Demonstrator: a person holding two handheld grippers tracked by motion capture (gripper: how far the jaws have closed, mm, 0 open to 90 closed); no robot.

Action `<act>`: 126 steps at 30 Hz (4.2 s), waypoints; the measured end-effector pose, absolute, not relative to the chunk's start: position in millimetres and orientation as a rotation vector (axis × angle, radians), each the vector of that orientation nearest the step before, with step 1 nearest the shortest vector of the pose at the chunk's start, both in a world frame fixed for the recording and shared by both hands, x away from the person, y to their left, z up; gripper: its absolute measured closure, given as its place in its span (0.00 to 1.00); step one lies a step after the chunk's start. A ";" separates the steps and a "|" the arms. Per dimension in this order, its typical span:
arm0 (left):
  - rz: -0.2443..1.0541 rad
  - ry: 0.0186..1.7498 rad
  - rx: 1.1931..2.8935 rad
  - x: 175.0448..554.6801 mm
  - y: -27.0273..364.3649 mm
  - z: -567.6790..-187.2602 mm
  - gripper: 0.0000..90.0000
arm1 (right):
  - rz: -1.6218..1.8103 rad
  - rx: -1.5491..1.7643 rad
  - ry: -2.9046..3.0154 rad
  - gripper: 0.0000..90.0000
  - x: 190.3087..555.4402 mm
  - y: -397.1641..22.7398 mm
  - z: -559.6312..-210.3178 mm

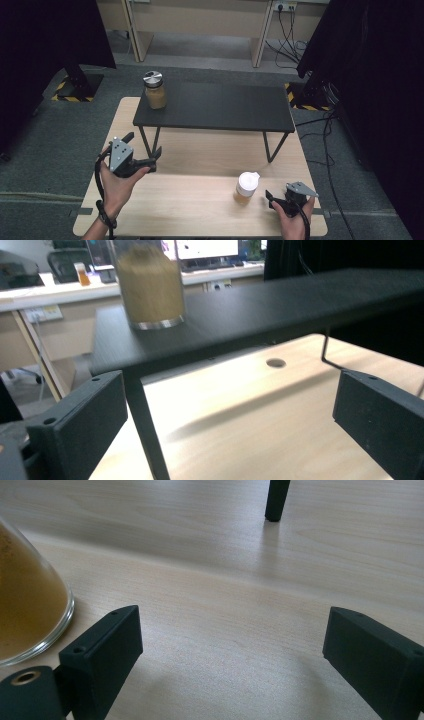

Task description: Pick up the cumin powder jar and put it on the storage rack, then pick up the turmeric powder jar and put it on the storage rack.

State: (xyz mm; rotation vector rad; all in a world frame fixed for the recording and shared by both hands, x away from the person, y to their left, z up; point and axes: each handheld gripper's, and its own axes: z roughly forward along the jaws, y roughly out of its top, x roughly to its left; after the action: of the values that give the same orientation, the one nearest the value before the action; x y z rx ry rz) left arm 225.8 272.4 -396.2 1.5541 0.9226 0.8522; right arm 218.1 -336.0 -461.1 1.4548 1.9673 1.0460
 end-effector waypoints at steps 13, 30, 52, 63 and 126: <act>0.802 0.939 1.690 199.8 269.4 -452.7 0.01 | 1.037 1.444 1.970 0.10 217.7 -334.4 -460.9; 0.750 0.992 1.732 193.7 270.1 -486.2 0.01 | 1.026 1.448 1.975 0.10 219.5 -333.1 -460.2; 0.718 0.974 1.733 192.9 267.4 -489.6 0.01 | 1.183 1.370 1.943 0.06 207.4 -352.7 -470.1; 0.706 0.966 1.743 192.2 263.6 -492.3 0.01 | 1.291 1.161 2.008 0.06 172.8 -361.5 -459.8; 0.679 0.986 1.746 193.1 263.9 -493.3 0.01 | 1.358 0.982 2.065 0.34 212.7 -287.0 -482.6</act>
State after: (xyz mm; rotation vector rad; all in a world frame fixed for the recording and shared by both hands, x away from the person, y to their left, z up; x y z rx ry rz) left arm 193.1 263.9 -493.3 1.7459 0.9859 0.6792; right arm 212.7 -287.0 -482.6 0.9823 2.0652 1.3576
